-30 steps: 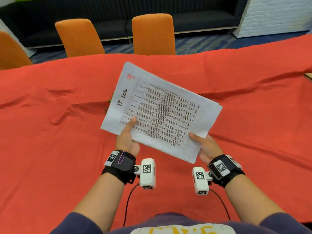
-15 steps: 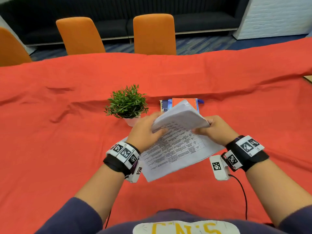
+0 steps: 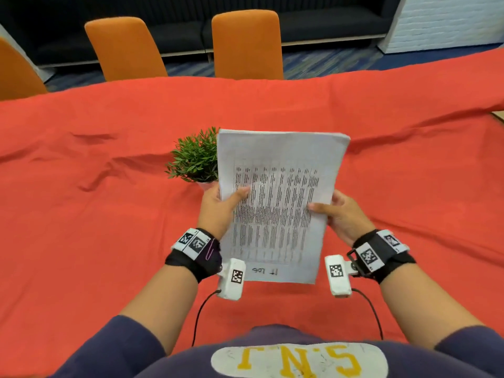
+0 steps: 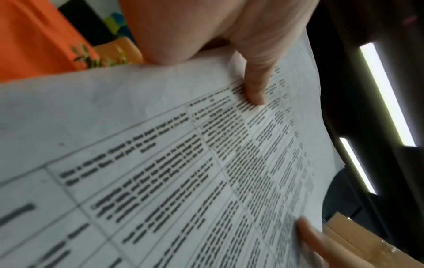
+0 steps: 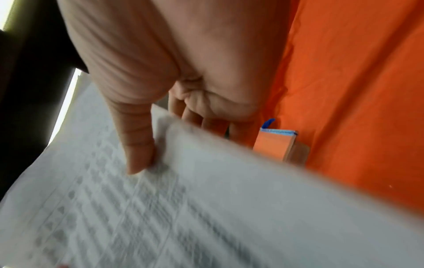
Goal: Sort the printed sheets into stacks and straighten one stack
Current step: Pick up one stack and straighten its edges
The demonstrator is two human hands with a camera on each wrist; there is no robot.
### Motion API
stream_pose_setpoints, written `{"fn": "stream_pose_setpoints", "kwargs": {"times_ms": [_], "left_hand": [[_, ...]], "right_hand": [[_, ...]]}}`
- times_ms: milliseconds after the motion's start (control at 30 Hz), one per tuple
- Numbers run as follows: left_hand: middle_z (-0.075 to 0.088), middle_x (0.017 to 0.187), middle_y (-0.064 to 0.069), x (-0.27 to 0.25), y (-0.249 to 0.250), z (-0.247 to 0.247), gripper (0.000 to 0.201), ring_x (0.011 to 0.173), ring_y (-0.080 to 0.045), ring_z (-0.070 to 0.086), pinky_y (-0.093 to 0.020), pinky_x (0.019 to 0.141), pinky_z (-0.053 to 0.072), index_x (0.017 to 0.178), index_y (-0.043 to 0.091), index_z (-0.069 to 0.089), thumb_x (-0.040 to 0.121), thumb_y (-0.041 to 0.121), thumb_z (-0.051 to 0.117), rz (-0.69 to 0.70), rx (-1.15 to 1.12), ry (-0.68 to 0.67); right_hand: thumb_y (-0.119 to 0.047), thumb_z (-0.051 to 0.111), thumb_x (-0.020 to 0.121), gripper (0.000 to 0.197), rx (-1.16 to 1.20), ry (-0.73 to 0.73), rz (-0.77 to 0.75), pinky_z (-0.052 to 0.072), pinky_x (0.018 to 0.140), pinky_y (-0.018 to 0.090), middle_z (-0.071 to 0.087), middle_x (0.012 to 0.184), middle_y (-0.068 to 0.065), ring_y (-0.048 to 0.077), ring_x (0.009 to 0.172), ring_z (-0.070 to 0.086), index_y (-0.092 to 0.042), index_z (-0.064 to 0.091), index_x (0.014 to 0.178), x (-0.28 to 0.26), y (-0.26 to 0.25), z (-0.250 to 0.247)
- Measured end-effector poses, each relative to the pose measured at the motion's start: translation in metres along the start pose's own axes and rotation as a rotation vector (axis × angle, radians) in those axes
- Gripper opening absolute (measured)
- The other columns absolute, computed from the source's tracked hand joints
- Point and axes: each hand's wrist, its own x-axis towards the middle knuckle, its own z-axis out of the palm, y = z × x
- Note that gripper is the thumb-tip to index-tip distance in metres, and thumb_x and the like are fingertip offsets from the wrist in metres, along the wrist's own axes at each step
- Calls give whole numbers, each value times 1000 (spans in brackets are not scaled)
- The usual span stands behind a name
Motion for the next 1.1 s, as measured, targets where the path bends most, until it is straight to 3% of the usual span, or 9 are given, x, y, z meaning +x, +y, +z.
{"fn": "stream_pose_setpoints", "kwargs": {"times_ms": [133, 233, 367, 433, 533, 633, 833, 967, 1100], "left_hand": [[72, 93, 9, -8, -23, 2, 16, 82, 2, 68, -13, 72, 51, 95, 23, 67, 84, 10, 70, -37, -42, 84], [73, 96, 4, -16, -40, 1, 18, 88, -6, 68, -21, 79, 52, 99, 18, 68, 83, 9, 70, -58, -81, 132], [72, 106, -3, -31, -60, 5, 24, 101, -17, 67, -32, 87, 52, 107, 15, 66, 84, 7, 70, -110, -123, 161], [72, 107, 0, -33, -63, 9, 27, 102, -13, 67, -28, 85, 53, 107, 20, 65, 84, 7, 70, -114, -127, 155], [72, 101, 7, -30, -59, 11, 26, 94, -4, 68, -18, 77, 52, 102, 24, 65, 84, 7, 70, -111, -138, 167], [72, 102, 4, -28, -59, 7, 26, 93, -4, 69, -17, 76, 52, 102, 22, 65, 83, 5, 70, -108, -155, 172], [72, 107, -11, -29, -71, 4, 41, 98, -20, 69, -36, 87, 56, 114, 1, 62, 75, -5, 74, -161, -120, 137], [71, 111, -8, -25, -73, 2, 55, 101, -17, 69, -28, 84, 56, 120, 4, 56, 71, -4, 78, -157, -150, 128], [73, 102, 0, -27, -76, 13, 40, 94, -10, 70, -20, 75, 54, 110, 10, 65, 73, 2, 79, -165, -130, 128]], "right_hand": [[-9, 79, 60, 40, -112, 73, -48, 57, 76, 25, 76, 94, 0, 14, 87, 71, -12, 68, 98, 0, 18, 13], [0, 75, 73, 30, -219, 112, -97, 55, 85, 31, 75, 100, 0, 17, 96, 70, -14, 71, 99, -3, 32, 14], [5, 72, 77, 34, -275, 105, -64, 55, 84, 26, 75, 91, -15, 4, 90, 70, -20, 68, 100, -14, 49, 18], [4, 72, 77, 35, -299, 91, -49, 54, 83, 21, 74, 89, -17, 1, 89, 69, -22, 67, 100, -16, 54, 21], [0, 72, 79, 31, -315, 121, -57, 53, 86, 26, 72, 96, -12, 4, 91, 69, -24, 68, 98, -13, 53, 25], [-1, 71, 80, 30, -316, 126, -70, 53, 85, 24, 70, 98, -11, -1, 88, 68, -25, 67, 97, -13, 49, 24], [-6, 79, 74, 39, -359, 78, -34, 51, 93, 30, 72, 108, -2, 10, 101, 68, -15, 68, 111, -13, 54, 16], [-7, 81, 71, 38, -317, 75, 7, 51, 91, 31, 73, 106, -2, 11, 100, 69, -18, 70, 105, -12, 56, 13], [-11, 76, 78, 27, -325, 113, -3, 53, 84, 21, 71, 98, -11, -4, 87, 68, -25, 67, 99, -13, 59, 21]]}}
